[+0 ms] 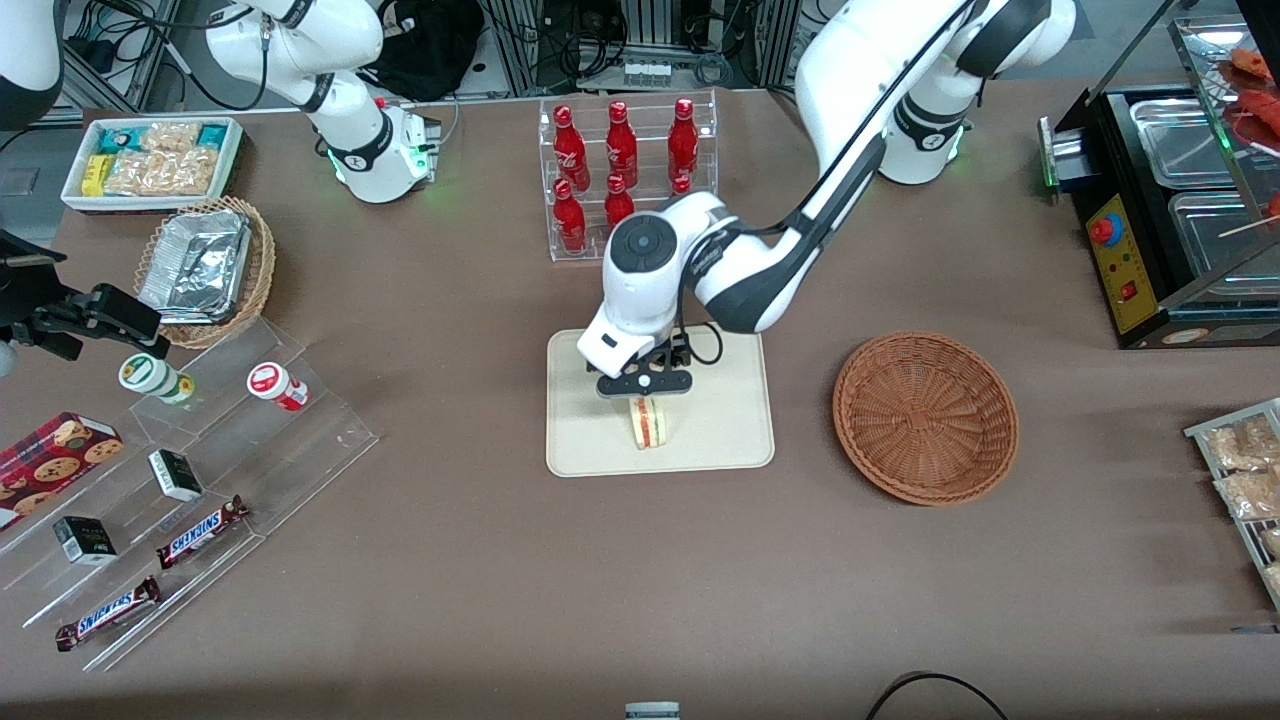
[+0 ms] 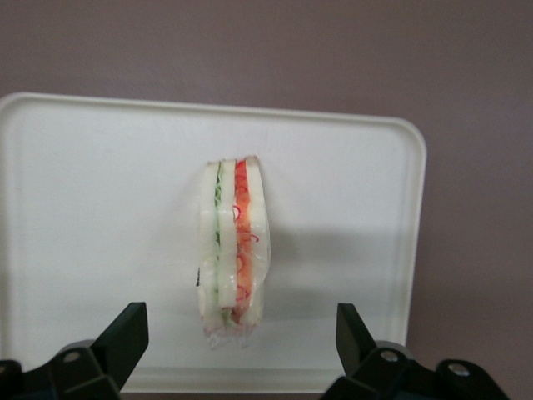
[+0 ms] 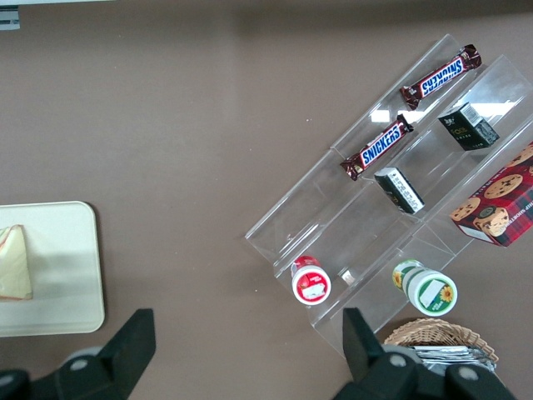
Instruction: Place sandwich from basket to tray
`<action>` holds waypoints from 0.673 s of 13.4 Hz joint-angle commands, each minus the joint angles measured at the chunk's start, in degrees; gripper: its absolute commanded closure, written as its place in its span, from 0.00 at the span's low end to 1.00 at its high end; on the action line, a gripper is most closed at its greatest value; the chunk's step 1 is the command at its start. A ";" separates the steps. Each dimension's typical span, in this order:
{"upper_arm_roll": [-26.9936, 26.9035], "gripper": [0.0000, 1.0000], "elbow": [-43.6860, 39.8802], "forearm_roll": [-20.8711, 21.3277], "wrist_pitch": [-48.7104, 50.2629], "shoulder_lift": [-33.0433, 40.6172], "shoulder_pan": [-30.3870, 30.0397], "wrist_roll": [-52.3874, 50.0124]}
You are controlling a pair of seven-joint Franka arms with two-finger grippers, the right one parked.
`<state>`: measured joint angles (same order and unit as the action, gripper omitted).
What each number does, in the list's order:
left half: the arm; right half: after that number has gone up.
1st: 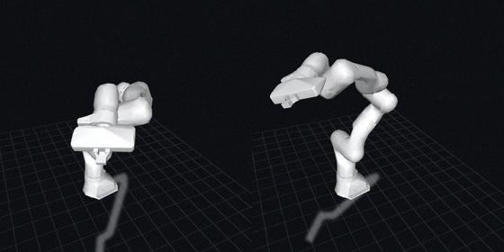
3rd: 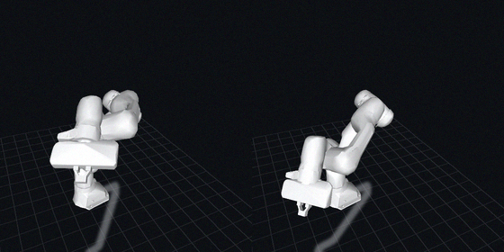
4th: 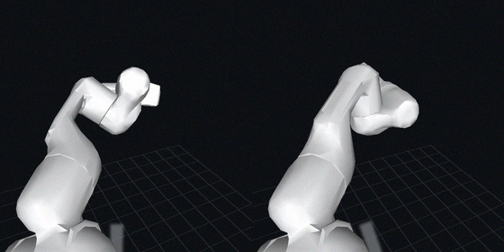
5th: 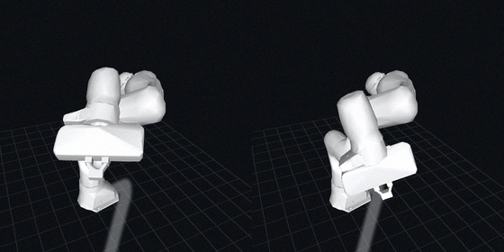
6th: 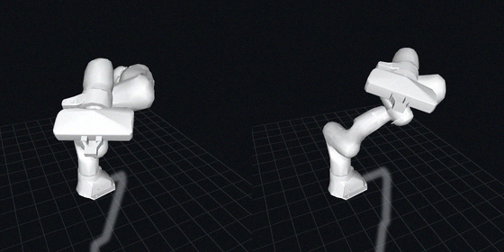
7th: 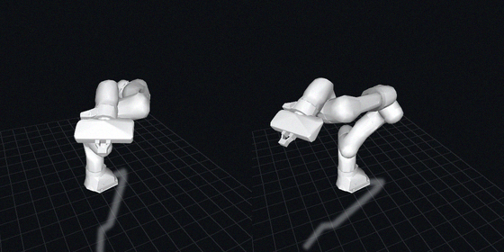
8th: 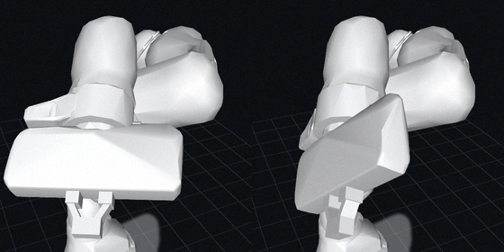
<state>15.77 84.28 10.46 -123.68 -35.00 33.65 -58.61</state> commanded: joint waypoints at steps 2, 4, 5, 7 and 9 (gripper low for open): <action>-0.65 0.00 1.15 0.08 8.42 10.80 -4.28 -5.80; -0.56 0.00 1.23 -0.09 15.27 16.77 -9.89 -6.96; -0.56 0.00 1.15 -1.92 17.57 19.33 -12.88 -6.43; -0.65 0.00 1.23 -2.99 22.84 23.90 -17.55 -5.99; -0.56 0.00 1.32 -4.39 29.69 27.86 -22.73 1.43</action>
<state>14.59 83.54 7.89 -98.26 -11.21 14.73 -61.73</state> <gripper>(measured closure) 0.004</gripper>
